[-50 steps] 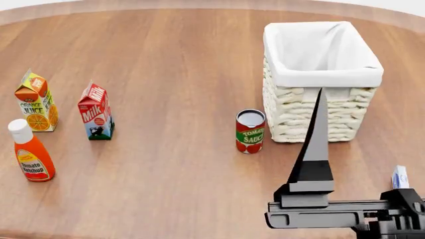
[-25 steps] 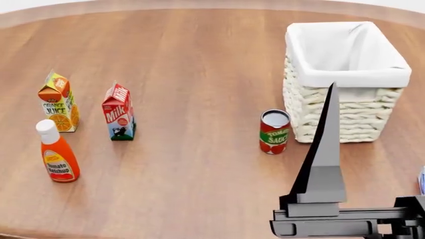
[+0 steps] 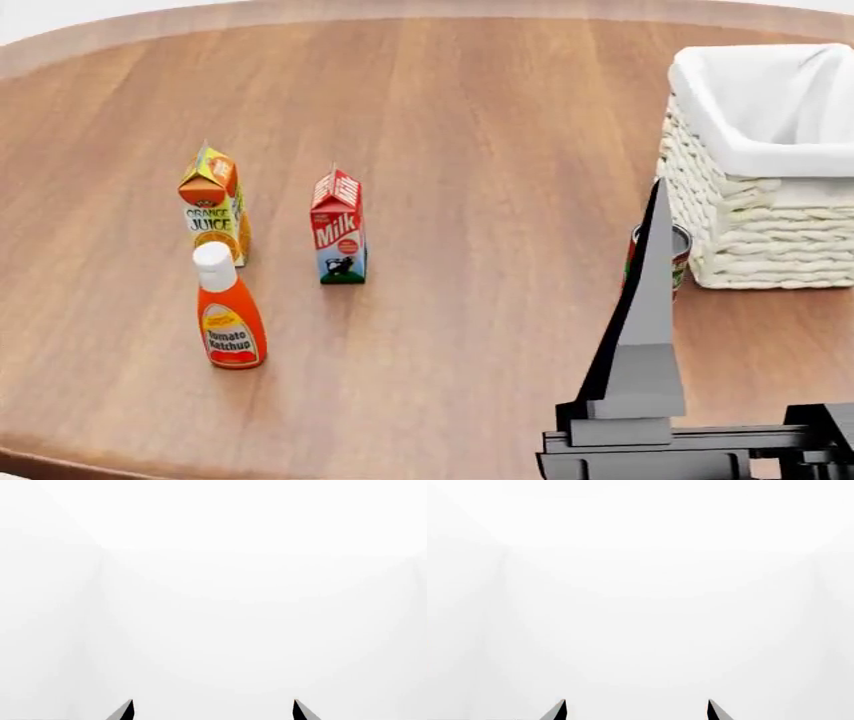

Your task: Pick the milk and place it in the basket.

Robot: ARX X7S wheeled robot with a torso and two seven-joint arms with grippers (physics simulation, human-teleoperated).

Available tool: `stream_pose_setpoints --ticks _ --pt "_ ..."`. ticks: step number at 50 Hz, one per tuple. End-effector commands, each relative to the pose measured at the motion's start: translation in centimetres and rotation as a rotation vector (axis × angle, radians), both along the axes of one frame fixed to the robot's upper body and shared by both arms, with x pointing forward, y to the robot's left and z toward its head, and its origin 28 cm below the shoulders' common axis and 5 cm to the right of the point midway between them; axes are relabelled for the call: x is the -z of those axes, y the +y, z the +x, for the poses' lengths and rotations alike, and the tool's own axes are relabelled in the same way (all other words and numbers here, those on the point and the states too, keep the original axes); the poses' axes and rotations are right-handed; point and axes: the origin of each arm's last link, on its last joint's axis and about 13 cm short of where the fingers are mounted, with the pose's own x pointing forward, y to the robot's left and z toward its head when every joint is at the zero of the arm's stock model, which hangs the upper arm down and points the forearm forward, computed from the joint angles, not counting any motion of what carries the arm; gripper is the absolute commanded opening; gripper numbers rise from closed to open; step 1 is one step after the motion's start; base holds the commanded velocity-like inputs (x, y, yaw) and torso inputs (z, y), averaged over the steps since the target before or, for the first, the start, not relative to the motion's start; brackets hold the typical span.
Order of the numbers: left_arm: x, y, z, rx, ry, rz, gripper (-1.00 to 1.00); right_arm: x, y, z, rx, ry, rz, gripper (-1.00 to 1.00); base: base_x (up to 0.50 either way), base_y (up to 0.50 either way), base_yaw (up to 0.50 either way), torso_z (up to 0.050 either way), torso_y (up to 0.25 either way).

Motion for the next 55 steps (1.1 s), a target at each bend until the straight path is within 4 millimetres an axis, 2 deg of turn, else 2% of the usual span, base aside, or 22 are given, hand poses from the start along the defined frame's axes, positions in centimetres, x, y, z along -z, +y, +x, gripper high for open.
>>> stream_pose_setpoints --ticks 1,16,55 --pt "-0.08 0.13 0.16 -0.01 -0.018 -0.002 1.0 -0.05 -0.06 0.09 0.014 -0.025 -0.023 1.0 0.0 0.0 0.0 0.0 0.0" --pt "-0.29 0.24 0.13 -0.016 -0.025 0.001 1.0 -0.08 -0.21 -0.02 -0.006 -0.038 -0.006 1.0 0.04 0.0 0.0 0.0 0.0" --pt "0.02 0.22 0.39 -0.018 -0.015 0.005 1.0 0.26 -0.21 -0.03 -0.011 -0.033 -0.018 1.0 0.47 0.0 0.0 0.0 0.0"
